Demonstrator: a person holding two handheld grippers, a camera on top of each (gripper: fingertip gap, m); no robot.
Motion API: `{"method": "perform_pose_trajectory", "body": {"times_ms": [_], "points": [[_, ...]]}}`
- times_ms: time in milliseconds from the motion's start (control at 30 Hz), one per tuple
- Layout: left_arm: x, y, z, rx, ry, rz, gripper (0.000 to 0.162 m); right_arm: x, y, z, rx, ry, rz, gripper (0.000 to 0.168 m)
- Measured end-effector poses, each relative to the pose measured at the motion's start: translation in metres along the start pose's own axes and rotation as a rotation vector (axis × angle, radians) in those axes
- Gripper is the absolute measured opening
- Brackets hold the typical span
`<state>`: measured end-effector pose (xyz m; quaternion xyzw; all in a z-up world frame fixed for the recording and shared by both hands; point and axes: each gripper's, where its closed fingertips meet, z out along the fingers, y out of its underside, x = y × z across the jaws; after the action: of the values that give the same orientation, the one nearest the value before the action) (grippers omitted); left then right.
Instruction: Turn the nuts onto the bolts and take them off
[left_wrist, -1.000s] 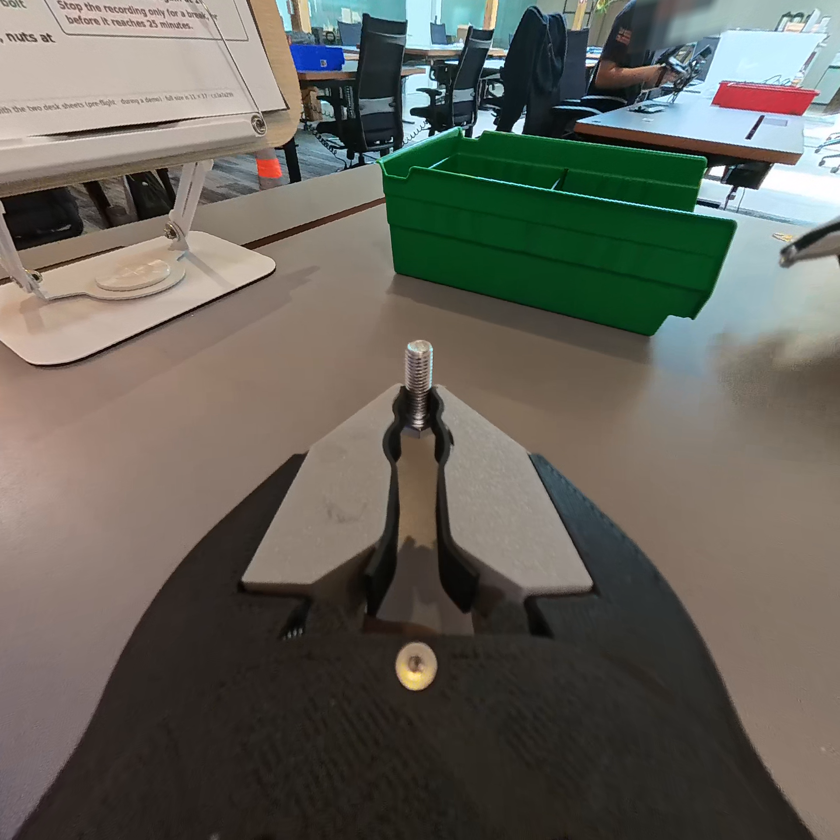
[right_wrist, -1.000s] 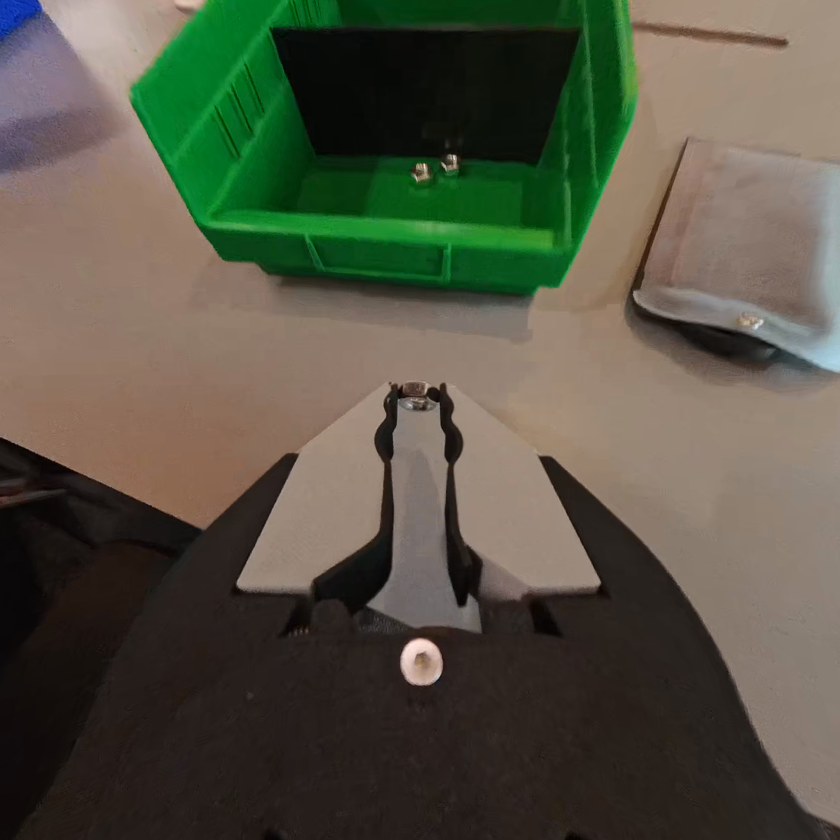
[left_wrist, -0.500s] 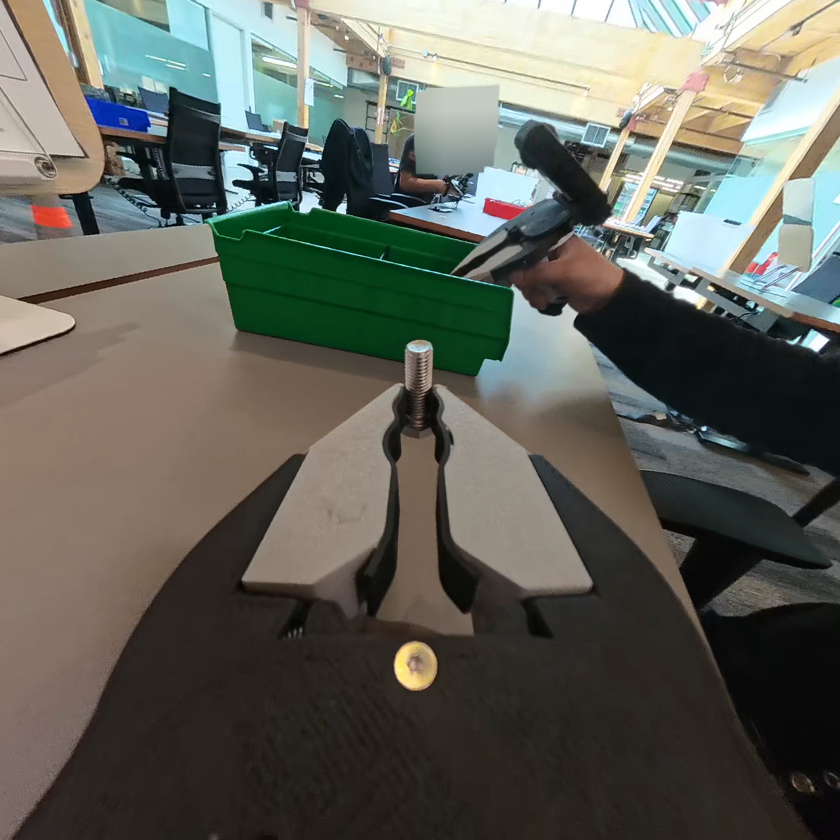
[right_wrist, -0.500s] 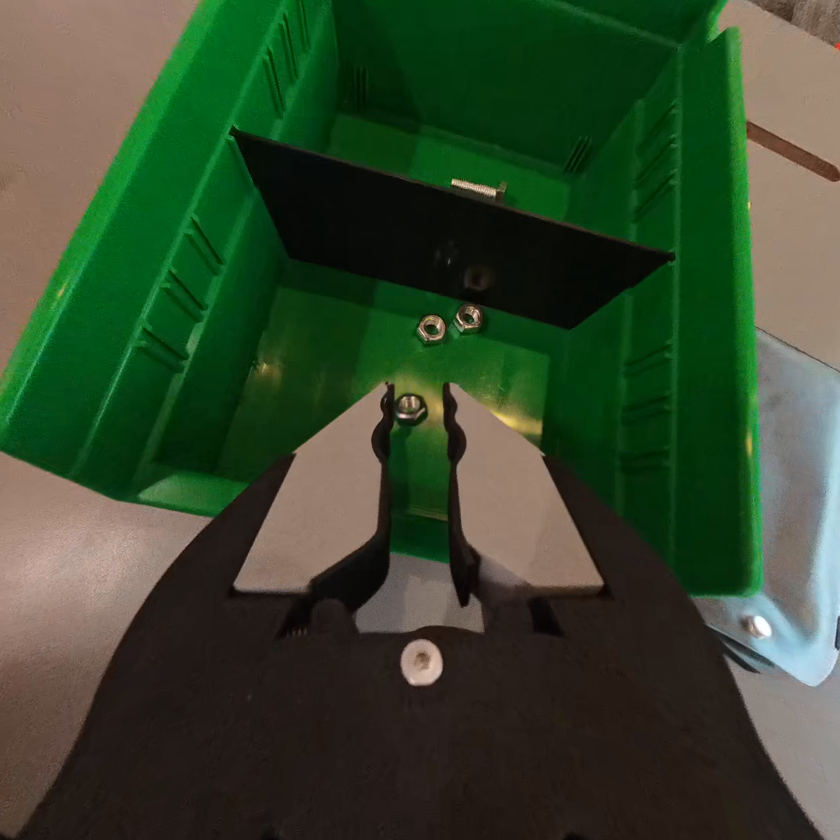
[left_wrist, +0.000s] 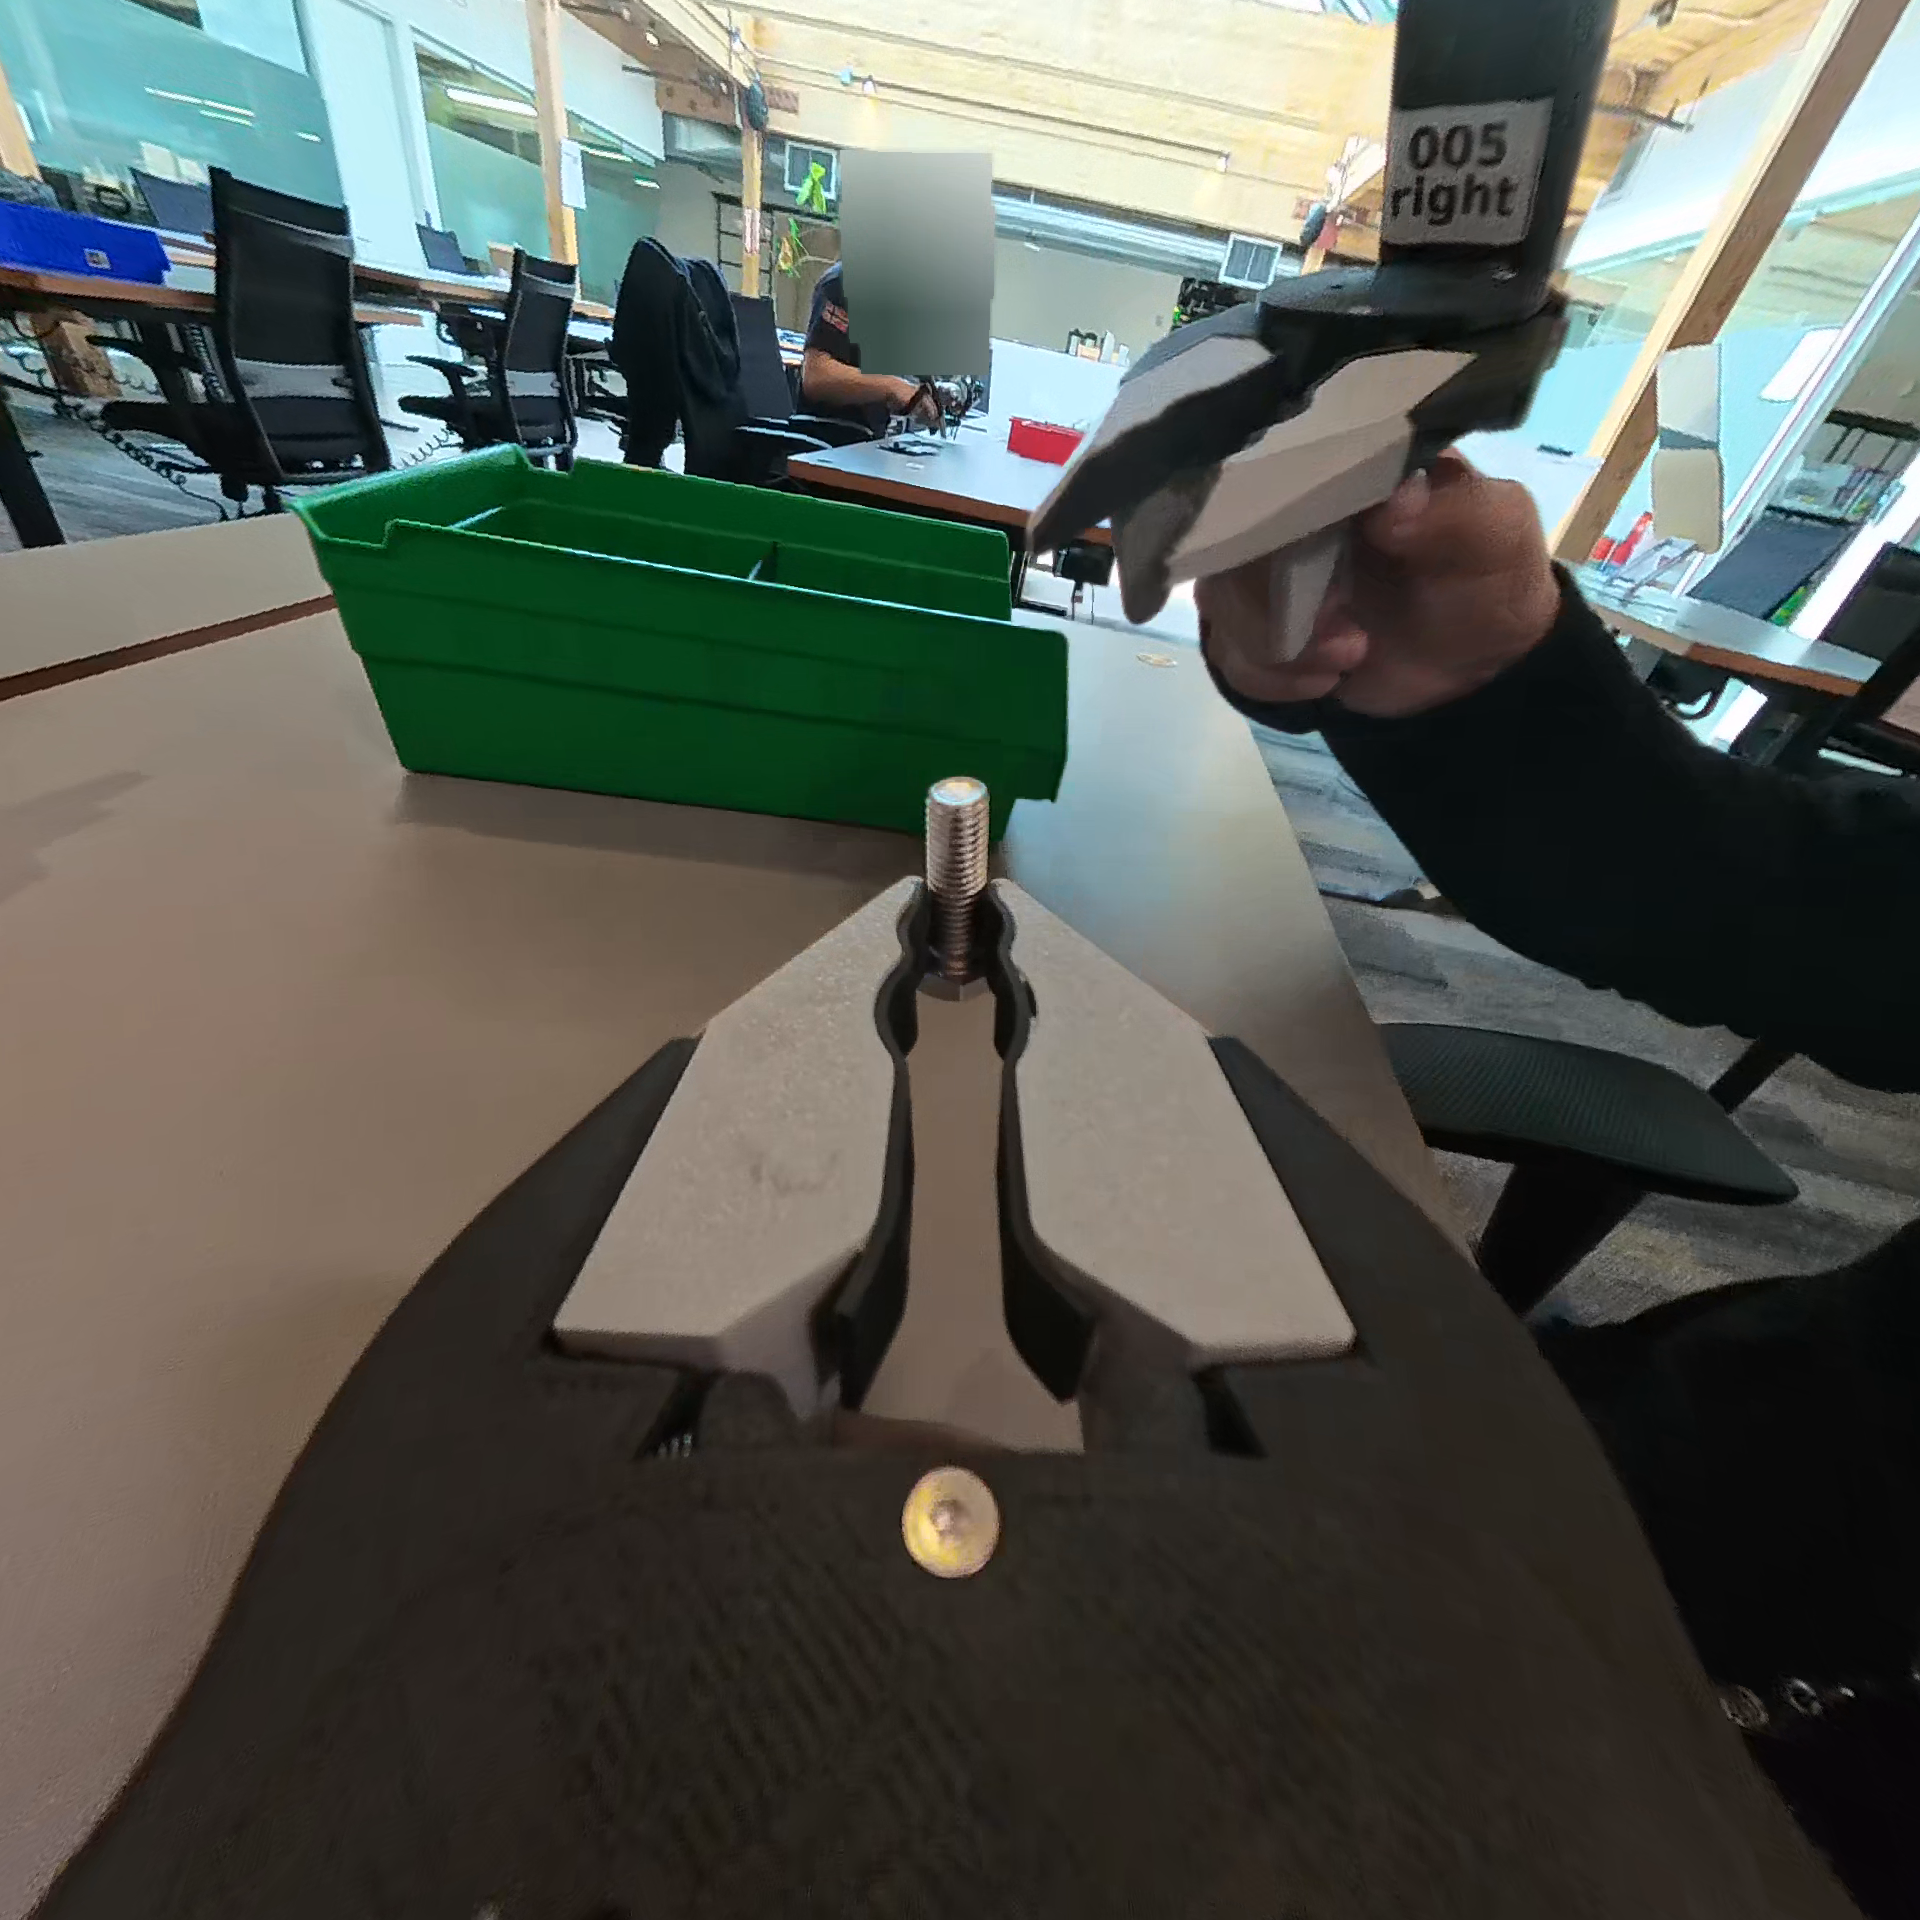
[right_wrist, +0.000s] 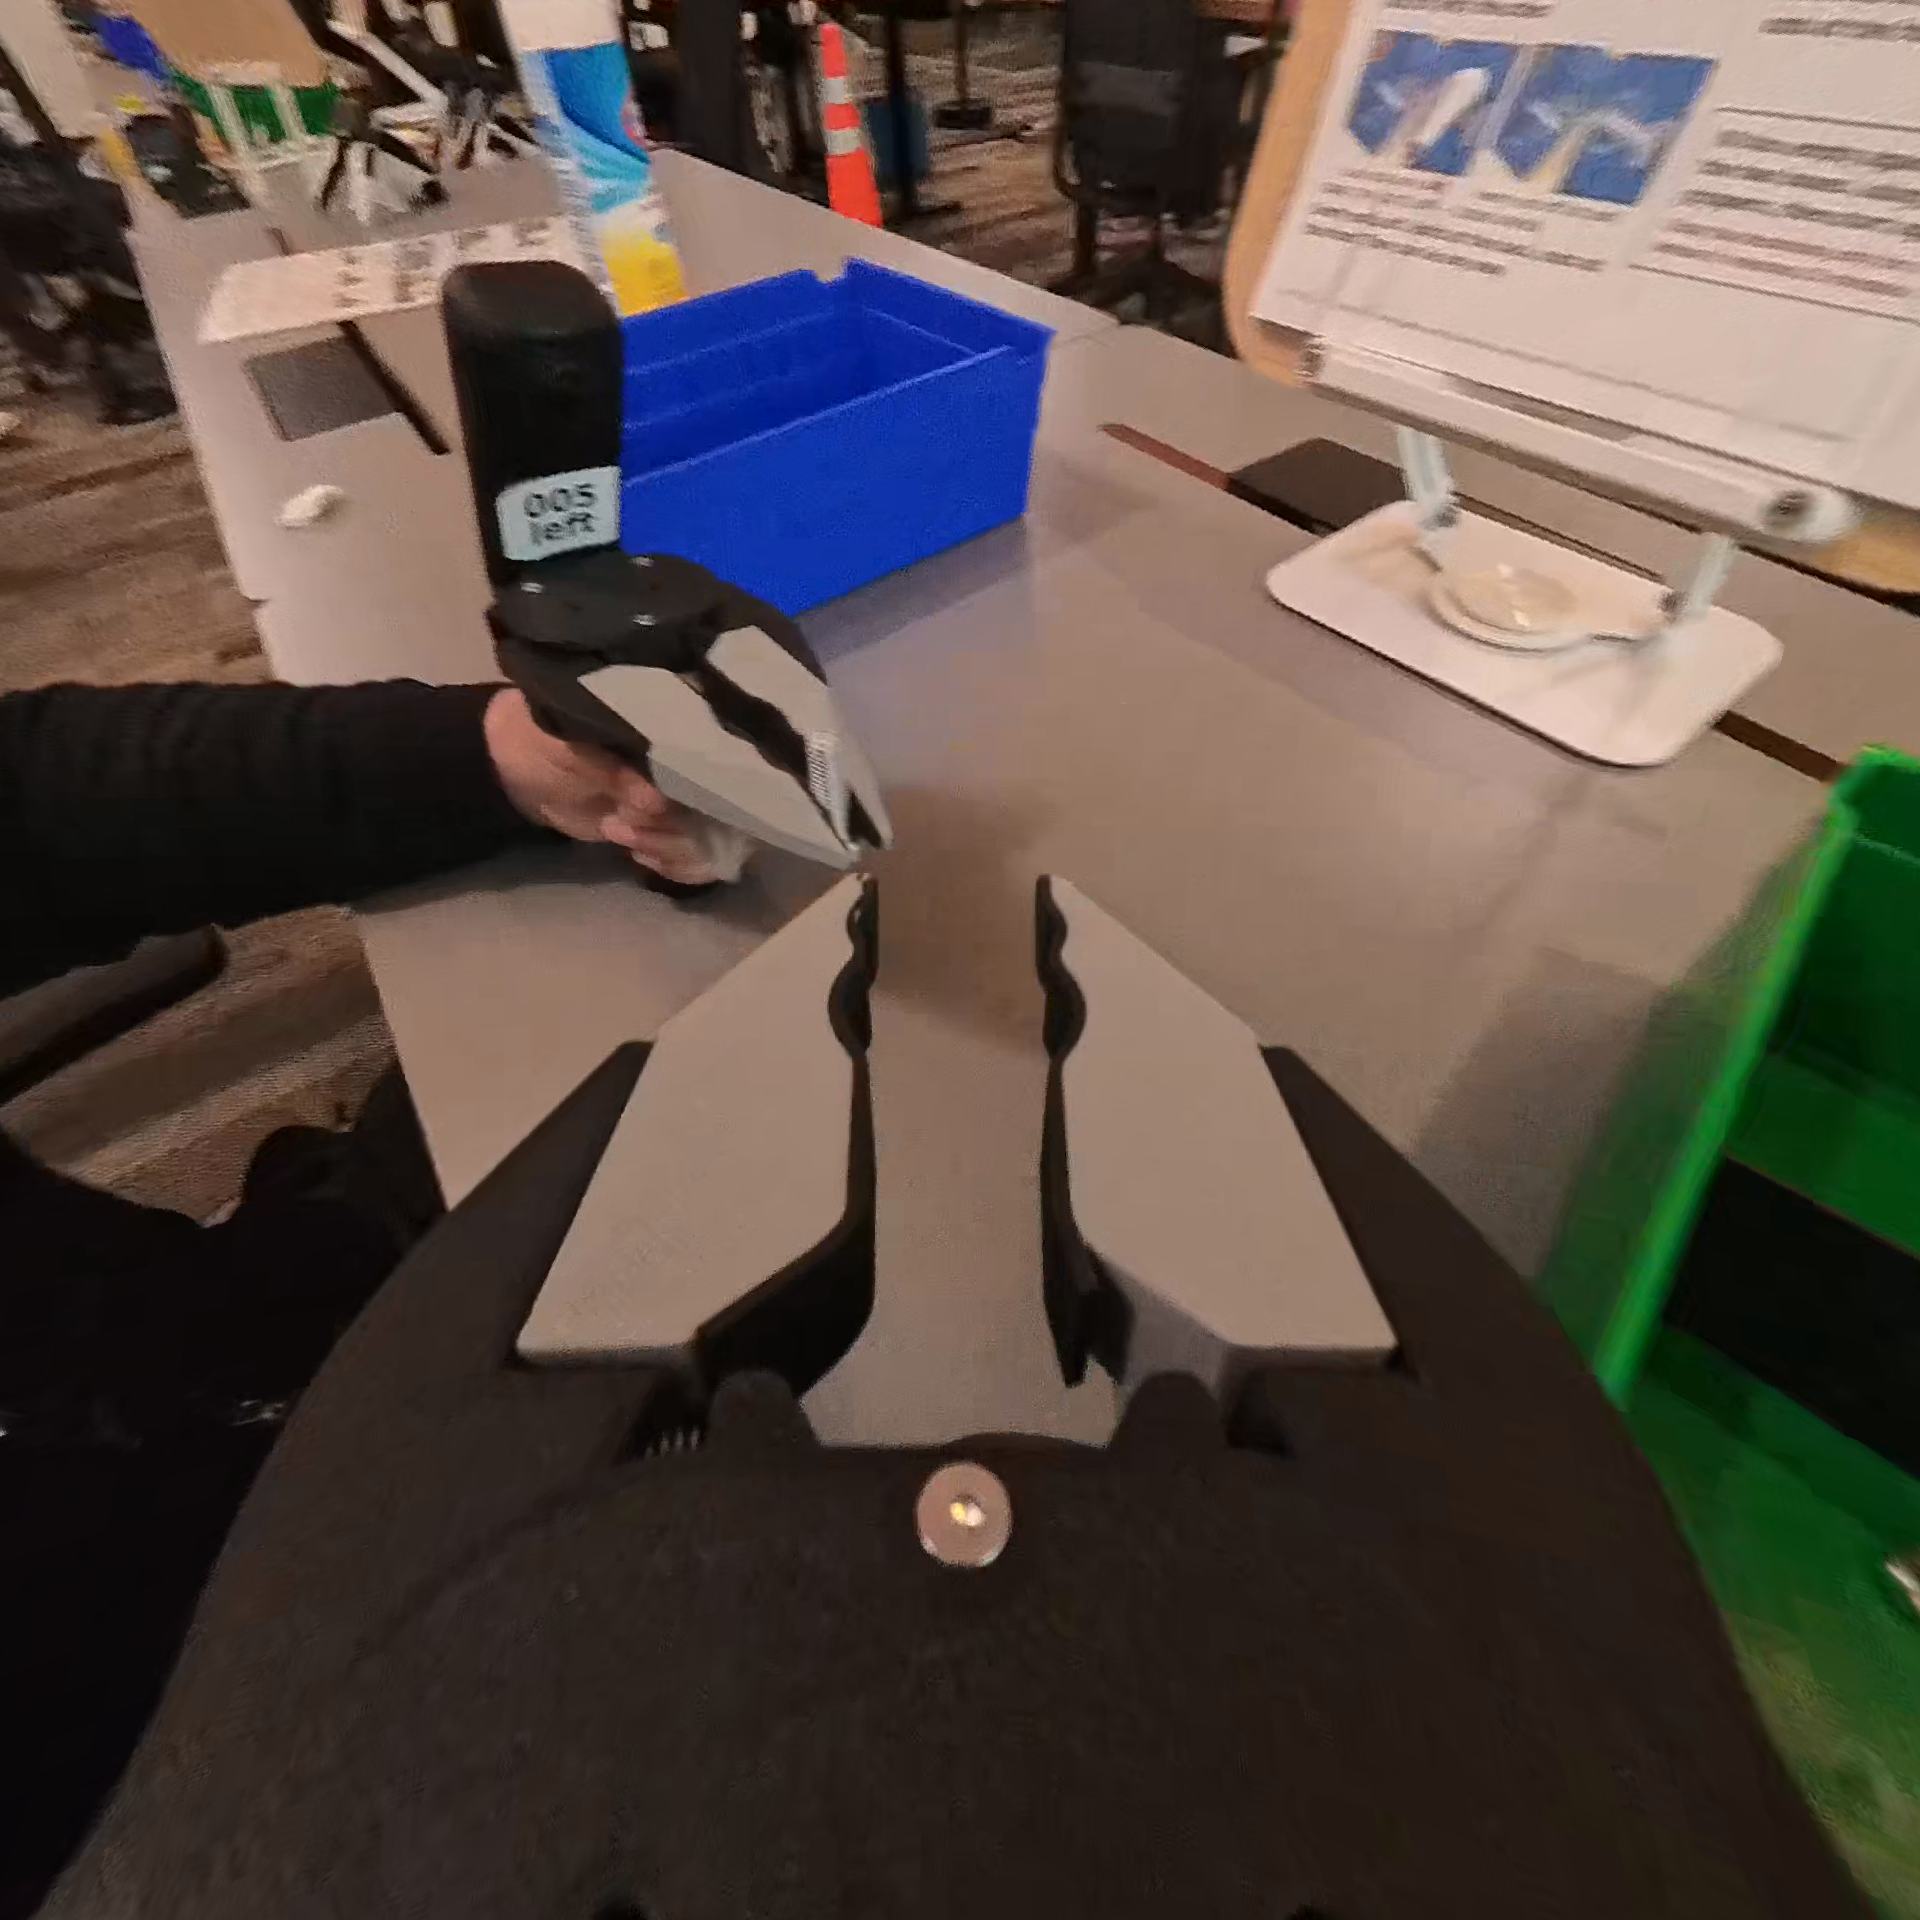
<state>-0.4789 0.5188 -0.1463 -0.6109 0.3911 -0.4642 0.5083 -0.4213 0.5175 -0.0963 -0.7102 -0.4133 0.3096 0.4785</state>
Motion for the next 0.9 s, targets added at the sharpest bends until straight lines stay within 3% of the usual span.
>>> {"method": "perform_pose_trajectory", "body": {"times_ms": [167,233,333,433,533,633,733,900], "points": [[0.005,0.001,0.0,-0.011,0.011,0.022,0.006,-0.035,0.002,0.061,-0.013,-0.09,-0.014,0.03],[0.006,0.0,0.0,-0.005,0.011,0.027,0.006,-0.046,0.005,0.079,-0.03,-0.151,-0.002,0.021],[0.004,-0.001,-0.001,-0.002,0.006,0.022,0.006,-0.042,0.006,0.086,-0.02,-0.123,-0.03,0.006],[0.002,-0.004,0.0,0.011,-0.012,0.011,0.009,-0.039,0.003,0.084,0.002,-0.119,-0.011,0.006],[-0.001,-0.007,0.0,0.026,-0.039,0.01,0.029,-0.024,0.003,0.081,0.016,-0.069,0.022,0.006],[-0.012,-0.007,-0.002,0.024,-0.102,0.016,0.038,0.002,-0.006,0.07,0.026,0.03,0.022,0.006],[-0.022,-0.004,-0.005,0.011,-0.147,0.005,0.035,0.046,-0.034,0.041,0.058,0.185,-0.016,0.006],[-0.028,0.0,-0.005,-0.012,-0.17,-0.008,0.029,0.166,-0.05,-0.009,-0.04,0.509,-0.035,0.006]]}}
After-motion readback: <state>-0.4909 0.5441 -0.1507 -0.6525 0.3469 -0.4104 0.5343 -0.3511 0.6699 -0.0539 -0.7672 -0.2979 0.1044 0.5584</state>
